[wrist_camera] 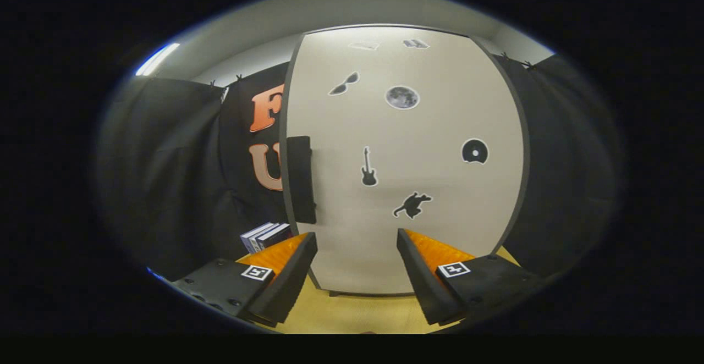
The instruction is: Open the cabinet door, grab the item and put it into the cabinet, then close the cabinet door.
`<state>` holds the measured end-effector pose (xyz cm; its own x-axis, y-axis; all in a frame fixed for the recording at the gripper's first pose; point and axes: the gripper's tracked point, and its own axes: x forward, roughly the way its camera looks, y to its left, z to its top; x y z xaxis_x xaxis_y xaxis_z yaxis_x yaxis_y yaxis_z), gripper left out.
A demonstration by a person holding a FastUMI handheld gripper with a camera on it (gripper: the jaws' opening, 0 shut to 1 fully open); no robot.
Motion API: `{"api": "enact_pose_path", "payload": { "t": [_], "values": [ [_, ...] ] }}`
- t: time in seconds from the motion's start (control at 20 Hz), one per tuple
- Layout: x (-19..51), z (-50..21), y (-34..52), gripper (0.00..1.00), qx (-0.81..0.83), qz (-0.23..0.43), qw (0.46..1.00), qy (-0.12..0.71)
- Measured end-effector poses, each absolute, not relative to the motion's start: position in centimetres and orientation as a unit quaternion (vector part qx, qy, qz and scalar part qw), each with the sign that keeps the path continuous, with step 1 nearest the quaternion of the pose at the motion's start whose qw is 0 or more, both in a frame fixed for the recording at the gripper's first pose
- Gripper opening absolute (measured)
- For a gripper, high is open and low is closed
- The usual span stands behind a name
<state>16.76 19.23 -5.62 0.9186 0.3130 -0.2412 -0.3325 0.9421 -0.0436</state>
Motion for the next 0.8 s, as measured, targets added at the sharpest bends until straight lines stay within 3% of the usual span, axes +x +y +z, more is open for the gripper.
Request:
{"api": "enact_pose_path", "payload": {
  "t": [0.3,0.8],
  "values": [
    [13.5,-2.9,11.5,0.94,-0.057,0.125,0.986,0.094],
    [7.4,-1.0,2.5,0.94,-0.069,0.125,0.986,0.081]
  ]
}}
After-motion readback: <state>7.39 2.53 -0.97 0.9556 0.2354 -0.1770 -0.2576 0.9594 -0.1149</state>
